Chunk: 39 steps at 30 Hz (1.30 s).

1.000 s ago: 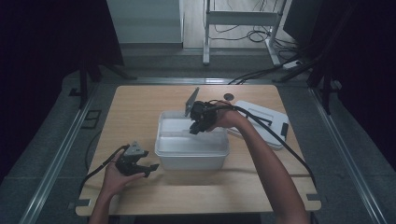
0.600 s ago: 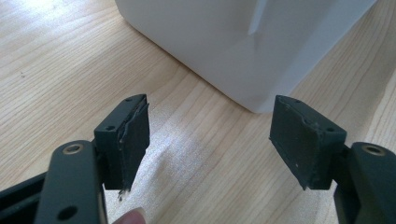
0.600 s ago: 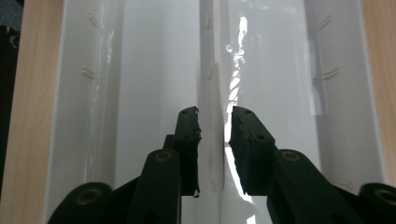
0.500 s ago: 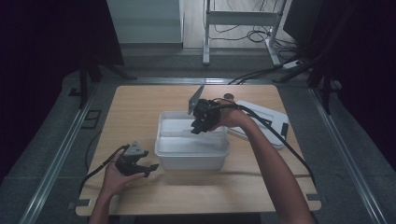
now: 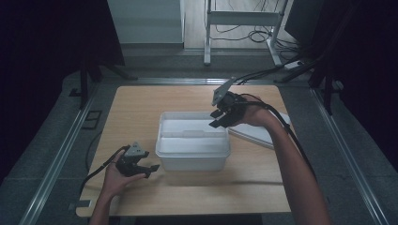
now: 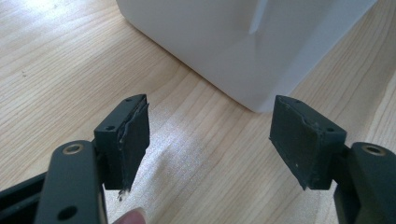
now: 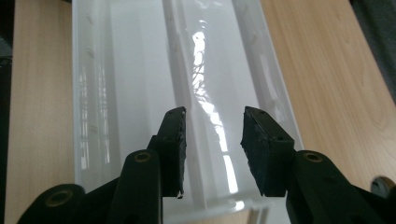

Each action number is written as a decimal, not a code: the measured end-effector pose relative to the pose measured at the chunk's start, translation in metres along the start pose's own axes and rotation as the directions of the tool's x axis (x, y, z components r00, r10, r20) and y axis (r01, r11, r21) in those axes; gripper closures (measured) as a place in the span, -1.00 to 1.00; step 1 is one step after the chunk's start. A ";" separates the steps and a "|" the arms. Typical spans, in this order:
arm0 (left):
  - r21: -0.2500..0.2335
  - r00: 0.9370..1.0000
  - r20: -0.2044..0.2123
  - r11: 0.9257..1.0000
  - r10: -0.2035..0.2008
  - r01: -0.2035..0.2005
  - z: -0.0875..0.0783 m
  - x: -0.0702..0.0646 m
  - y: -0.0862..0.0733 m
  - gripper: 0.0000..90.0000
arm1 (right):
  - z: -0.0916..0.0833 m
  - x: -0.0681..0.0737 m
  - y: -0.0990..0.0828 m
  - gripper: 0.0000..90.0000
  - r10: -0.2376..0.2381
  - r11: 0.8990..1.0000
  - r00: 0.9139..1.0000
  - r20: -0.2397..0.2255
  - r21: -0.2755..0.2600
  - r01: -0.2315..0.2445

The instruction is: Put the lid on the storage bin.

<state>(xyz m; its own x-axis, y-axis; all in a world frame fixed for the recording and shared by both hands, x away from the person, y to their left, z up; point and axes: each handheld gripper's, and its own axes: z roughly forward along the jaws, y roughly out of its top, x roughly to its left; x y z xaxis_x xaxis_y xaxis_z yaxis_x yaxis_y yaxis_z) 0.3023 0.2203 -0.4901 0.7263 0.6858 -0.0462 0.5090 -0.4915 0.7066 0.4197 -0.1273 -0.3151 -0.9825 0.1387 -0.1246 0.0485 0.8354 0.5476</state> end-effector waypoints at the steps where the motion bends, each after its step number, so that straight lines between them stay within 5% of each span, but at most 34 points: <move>1: 0.001 1.000 0.001 1.000 0.000 0.000 0.000 0.000 0.000 -0.36 | -0.003 -0.001 -0.004 0.31 0.007 1.000 1.000 0.005 -0.002 -0.007; 16: 0.016 1.000 -0.004 1.000 0.010 -0.010 0.002 0.000 0.000 -0.36 | -0.023 -0.021 -0.076 0.26 0.139 0.990 0.985 0.101 0.016 -0.141; 26: 0.027 1.000 -0.011 1.000 0.012 -0.012 0.004 0.000 -0.001 -0.36 | -0.017 -0.047 -0.128 0.28 0.254 0.959 0.953 0.167 0.085 -0.271; 39: 0.039 0.999 -0.032 0.999 0.022 -0.021 0.002 0.000 -0.002 -0.36 | 0.009 -0.084 -0.163 0.30 0.294 0.933 0.933 0.206 0.149 -0.327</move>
<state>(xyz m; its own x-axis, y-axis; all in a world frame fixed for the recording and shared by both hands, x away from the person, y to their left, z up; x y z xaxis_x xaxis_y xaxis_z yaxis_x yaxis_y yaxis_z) 0.3028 0.2201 -0.4928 0.7222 0.6917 -0.0081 0.5117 -0.5263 0.6791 0.4963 -0.2699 -0.4012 -0.8658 0.4845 -0.1254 0.3932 0.8135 0.4286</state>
